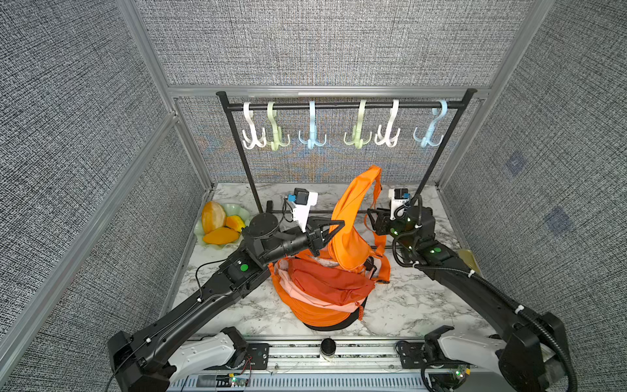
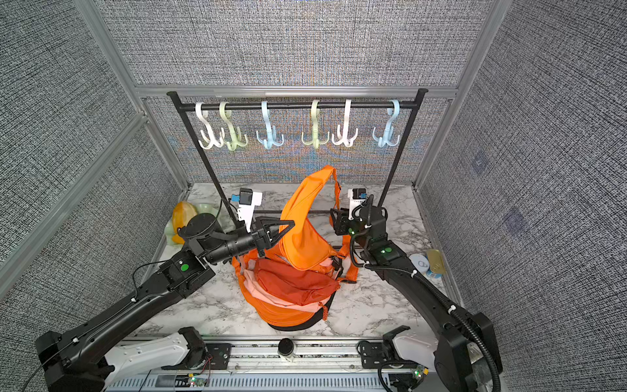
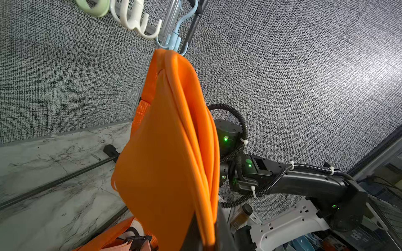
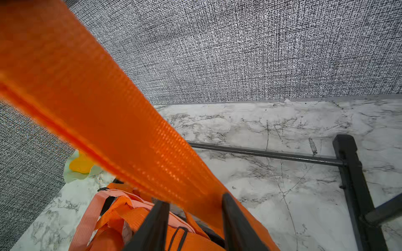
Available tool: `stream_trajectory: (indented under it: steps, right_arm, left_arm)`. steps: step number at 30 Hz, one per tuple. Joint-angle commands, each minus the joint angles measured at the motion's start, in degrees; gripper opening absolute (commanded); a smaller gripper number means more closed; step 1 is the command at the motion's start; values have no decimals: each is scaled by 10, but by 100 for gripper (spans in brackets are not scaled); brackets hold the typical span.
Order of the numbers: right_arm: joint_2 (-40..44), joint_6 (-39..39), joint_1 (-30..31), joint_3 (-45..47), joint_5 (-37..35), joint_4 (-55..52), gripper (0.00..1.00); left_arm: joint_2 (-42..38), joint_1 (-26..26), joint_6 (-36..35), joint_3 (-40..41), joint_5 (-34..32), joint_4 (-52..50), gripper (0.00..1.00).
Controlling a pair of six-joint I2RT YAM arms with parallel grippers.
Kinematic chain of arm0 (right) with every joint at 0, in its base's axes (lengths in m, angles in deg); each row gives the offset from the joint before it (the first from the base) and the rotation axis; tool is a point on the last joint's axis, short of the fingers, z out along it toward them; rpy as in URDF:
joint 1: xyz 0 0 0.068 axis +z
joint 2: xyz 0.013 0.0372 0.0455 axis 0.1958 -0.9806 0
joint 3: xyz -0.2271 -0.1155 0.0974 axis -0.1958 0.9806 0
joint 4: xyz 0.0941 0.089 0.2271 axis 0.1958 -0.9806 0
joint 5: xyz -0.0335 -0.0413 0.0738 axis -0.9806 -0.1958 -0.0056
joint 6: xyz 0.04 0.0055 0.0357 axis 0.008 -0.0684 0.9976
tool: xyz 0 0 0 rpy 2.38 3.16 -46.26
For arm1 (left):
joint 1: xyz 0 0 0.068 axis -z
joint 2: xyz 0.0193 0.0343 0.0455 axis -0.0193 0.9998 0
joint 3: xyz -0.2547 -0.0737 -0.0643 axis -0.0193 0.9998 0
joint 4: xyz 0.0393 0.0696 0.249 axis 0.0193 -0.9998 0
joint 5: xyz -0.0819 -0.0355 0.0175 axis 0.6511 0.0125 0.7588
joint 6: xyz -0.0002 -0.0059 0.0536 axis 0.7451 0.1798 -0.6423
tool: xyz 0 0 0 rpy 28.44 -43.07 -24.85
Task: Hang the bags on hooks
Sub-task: Hang the bag on the hook.
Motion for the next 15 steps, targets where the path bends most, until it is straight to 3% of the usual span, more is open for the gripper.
stream_trajectory:
  steps: [1,7,11,15]
  right_arm:
    - [3,1,0,1,3,12,29]
    - [2,-13,-9,-6,-5,2,20]
    - [-4,-21,-23,-21,1,-11,31]
    - [-15,-31,-29,-37,18,-17,35]
  left_arm:
    - [-6,0,-1,1,-1,29,0]
    - [-24,0,-2,16,-1,32,0]
    - [-39,0,-2,30,-1,32,0]
    - [-44,0,-1,37,9,40,0]
